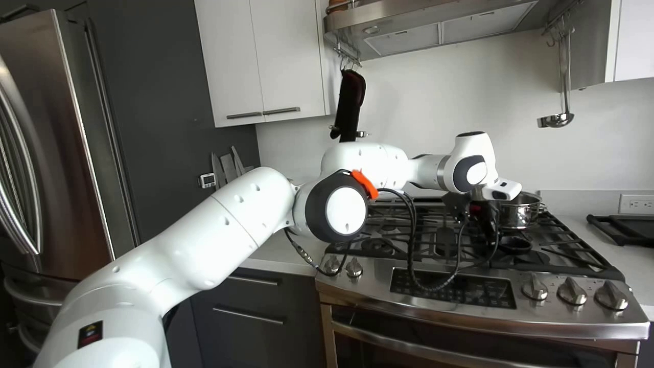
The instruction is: Place the small black pan on the back right plate of the stove
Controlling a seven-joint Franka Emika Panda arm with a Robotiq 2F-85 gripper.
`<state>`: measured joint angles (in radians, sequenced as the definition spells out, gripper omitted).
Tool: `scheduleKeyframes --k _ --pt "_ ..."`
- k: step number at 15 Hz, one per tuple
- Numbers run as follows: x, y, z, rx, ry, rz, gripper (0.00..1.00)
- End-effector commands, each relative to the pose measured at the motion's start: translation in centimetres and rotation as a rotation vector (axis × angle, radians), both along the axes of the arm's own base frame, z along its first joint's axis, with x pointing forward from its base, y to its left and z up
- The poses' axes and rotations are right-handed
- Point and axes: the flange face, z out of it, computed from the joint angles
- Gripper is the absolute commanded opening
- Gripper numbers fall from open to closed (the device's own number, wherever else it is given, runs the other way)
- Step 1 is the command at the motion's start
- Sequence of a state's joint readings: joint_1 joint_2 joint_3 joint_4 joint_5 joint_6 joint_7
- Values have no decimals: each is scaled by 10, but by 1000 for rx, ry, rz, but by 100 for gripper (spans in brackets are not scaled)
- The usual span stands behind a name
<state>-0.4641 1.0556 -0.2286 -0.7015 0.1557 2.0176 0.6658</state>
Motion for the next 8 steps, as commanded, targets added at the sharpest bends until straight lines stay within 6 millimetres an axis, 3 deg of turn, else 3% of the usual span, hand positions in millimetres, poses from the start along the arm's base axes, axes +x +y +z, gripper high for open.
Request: scheduleKeyframes --k 1,8 --pt "3 -8 -6 -6 -46 -58 0" --pt "4 -14 -8 -19 -83 -138 0"
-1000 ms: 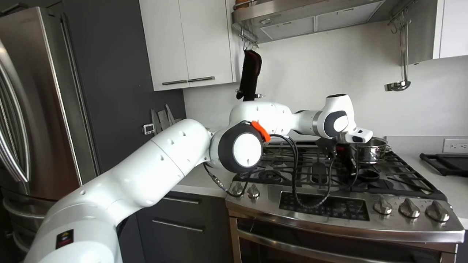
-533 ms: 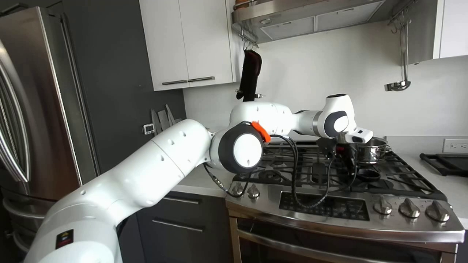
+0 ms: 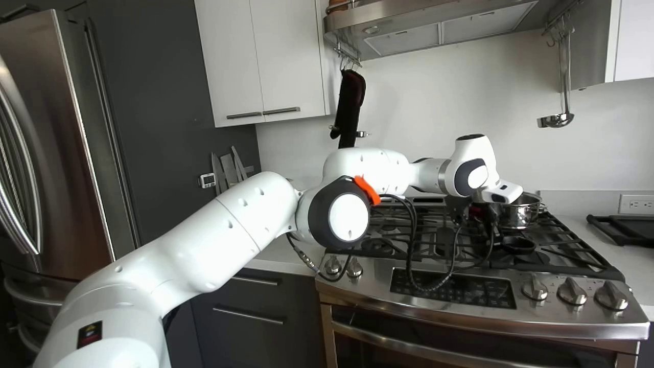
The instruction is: Place the small black pan on the back right plate of the stove
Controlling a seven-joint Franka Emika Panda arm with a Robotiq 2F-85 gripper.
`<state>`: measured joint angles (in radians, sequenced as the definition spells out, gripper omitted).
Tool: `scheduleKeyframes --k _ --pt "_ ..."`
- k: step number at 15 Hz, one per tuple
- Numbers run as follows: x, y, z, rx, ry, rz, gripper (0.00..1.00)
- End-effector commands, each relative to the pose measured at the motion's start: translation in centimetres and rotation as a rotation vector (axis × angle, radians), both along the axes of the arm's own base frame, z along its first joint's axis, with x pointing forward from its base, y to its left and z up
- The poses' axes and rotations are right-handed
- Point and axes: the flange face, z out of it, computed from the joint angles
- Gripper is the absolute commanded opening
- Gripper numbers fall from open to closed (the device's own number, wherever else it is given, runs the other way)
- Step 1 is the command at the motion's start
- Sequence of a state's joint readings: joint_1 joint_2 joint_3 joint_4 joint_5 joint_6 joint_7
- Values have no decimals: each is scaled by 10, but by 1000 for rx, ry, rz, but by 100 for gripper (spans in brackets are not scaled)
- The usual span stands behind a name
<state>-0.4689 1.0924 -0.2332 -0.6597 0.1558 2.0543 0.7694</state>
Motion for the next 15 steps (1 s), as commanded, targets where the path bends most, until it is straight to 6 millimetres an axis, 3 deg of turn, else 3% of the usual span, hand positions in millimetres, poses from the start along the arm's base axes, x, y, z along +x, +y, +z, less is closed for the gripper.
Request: scheduleKeyframes --k 1,15 --pt "-1 -11 -3 -13 -39 -56 0" --pt "-7 -30 -5 -14 -110 -195 0"
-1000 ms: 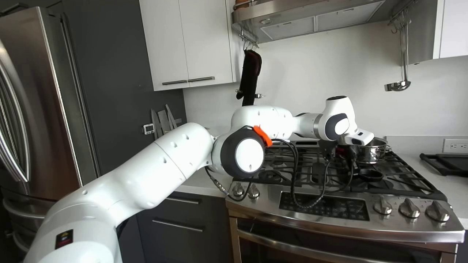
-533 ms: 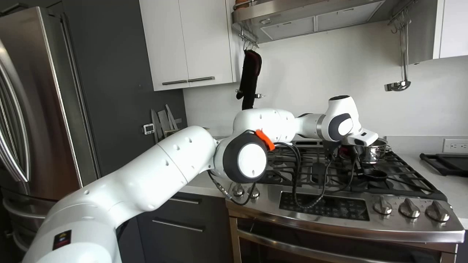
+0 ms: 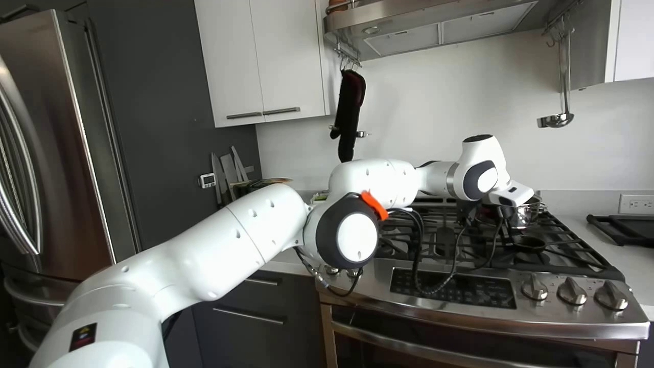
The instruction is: Place the small black pan on the back right plate of the stove
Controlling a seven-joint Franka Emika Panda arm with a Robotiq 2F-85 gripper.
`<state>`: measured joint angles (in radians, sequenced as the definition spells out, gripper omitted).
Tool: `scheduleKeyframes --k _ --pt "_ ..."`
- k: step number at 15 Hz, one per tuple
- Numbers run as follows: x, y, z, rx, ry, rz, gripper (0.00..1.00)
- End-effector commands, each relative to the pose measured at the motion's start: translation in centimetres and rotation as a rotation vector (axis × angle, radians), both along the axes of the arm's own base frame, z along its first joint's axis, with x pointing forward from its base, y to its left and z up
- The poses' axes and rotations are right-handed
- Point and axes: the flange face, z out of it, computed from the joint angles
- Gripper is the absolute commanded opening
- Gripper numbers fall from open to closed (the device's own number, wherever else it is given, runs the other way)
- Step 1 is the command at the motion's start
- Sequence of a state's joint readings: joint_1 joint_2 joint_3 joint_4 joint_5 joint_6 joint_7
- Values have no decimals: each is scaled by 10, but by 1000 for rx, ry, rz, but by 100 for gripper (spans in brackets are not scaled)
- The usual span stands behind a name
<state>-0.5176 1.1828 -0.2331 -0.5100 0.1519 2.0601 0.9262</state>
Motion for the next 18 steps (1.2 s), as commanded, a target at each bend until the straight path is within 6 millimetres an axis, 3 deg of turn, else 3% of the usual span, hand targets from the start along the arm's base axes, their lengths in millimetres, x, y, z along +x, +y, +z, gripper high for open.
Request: scheduleKeyframes --k 1,18 --pt "0 -5 -6 -13 -30 -37 0" --pt "1 -8 -5 -82 -57 -197 0"
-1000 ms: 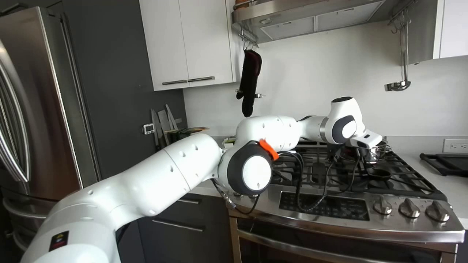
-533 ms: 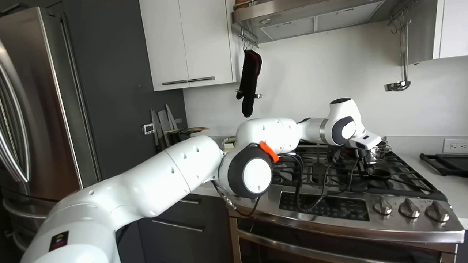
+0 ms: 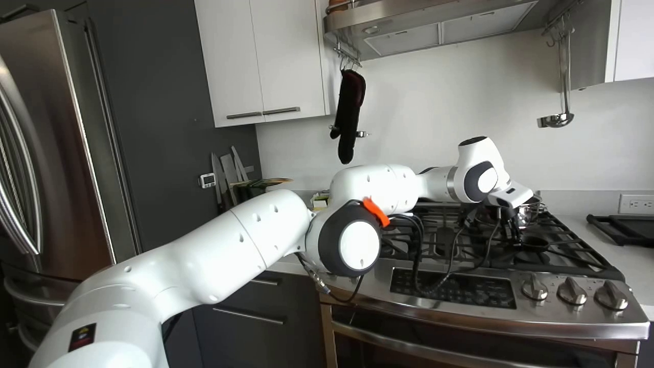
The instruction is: Place the small black pan on the back right plate of the stove
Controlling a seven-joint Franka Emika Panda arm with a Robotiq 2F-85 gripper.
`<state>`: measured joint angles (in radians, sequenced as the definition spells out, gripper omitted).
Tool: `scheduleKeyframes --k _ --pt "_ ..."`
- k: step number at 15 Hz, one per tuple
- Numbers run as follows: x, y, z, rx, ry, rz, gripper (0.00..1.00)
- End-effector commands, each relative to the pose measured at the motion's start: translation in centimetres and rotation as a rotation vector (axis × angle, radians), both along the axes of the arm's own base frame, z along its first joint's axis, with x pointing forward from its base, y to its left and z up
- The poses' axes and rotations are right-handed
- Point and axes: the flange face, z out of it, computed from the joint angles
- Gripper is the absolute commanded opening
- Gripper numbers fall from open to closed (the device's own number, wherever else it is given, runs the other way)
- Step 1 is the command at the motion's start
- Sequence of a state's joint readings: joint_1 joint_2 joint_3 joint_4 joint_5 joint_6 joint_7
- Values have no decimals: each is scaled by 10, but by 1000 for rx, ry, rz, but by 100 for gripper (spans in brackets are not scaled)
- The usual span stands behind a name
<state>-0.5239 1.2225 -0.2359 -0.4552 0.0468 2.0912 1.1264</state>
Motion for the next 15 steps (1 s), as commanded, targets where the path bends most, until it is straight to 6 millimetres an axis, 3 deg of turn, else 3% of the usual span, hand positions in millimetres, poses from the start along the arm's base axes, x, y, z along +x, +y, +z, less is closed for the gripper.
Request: scheduleKeyframes --k 1,15 --pt "2 -1 -5 -16 -26 -35 0" --pt "8 0 -10 -25 -101 -72 0"
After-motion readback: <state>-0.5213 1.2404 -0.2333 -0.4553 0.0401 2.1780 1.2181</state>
